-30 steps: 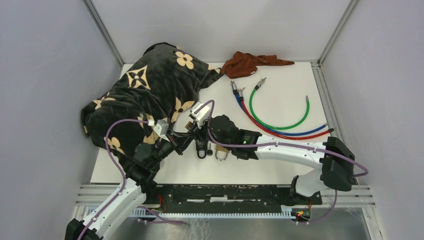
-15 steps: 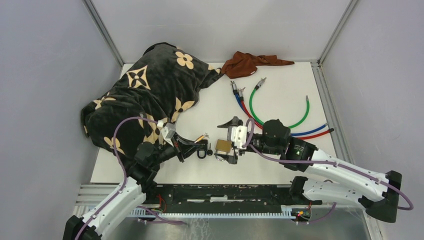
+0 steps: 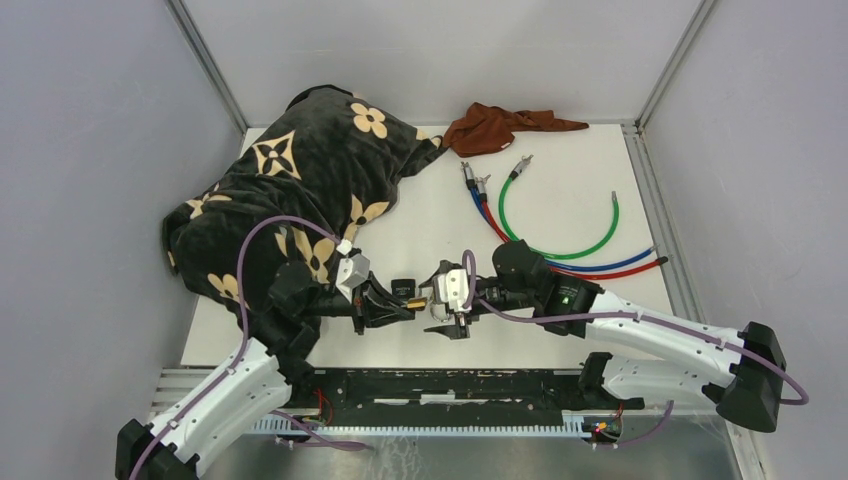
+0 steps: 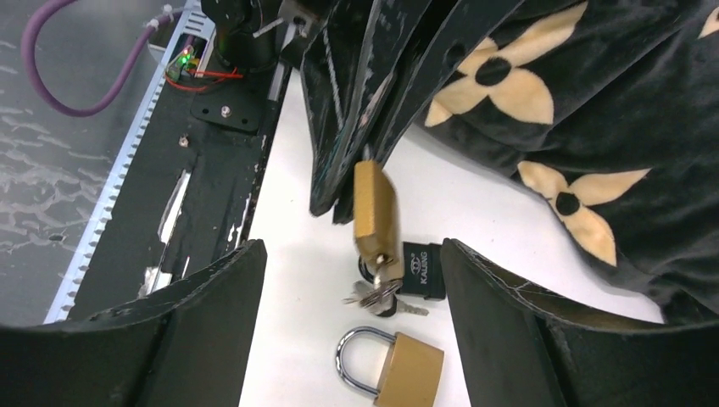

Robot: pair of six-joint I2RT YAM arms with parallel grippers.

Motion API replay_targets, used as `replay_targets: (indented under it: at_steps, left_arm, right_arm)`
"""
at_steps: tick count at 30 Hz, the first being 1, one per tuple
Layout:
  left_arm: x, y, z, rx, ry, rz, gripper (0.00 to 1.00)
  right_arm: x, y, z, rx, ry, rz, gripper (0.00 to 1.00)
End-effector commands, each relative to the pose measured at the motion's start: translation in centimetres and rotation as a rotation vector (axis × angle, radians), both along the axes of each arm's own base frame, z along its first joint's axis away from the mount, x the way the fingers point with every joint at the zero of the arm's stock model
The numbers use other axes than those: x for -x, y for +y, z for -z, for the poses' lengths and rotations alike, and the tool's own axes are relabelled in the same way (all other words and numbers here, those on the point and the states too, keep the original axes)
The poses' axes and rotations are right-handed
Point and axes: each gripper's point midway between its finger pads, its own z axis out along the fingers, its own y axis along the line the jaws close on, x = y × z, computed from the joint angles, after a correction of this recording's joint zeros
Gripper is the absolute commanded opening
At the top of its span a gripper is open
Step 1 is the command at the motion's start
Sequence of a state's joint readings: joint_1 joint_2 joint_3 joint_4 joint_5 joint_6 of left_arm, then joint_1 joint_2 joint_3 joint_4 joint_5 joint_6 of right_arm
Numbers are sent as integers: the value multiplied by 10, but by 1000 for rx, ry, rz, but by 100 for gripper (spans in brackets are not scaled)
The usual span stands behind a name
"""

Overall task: Lock with the key
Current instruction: Lock the lock.

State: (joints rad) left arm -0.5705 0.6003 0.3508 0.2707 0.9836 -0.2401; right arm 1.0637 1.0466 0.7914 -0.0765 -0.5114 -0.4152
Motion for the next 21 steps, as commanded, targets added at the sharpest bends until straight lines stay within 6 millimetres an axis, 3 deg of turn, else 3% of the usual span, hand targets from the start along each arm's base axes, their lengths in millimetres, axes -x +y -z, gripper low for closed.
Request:
replay_targets:
  at_steps: [1, 4, 8, 12, 14, 15, 19, 21]
  left_arm:
    - [7, -1, -12, 3, -87, 58, 2]
    - [6, -1, -13, 2, -97, 55, 2]
    - [5, -1, -13, 2, -103, 55, 2]
    - [5, -1, -12, 2, -102, 52, 2]
    - [6, -1, -13, 3, -102, 52, 2]
    - [6, -1, -12, 2, -101, 53, 2]
    - [5, -1, -11, 2, -103, 46, 2]
    - [1, 0, -11, 4, -114, 18, 7]
  right_arm:
    - [0, 10, -27, -104, -18, -21, 79]
    - [-1, 13, -30, -106, -11, -21, 71]
    - [-5, 20, -25, -73, 17, -17, 43]
    - [-6, 24, -21, -59, 46, -14, 38]
    - [-7, 25, -22, -69, 55, -5, 18]
    - [-8, 25, -23, -75, 56, 6, 3]
    - [-16, 19, -34, -120, 57, 74, 0]
    - [-22, 14, -36, -138, 74, 116, 0]
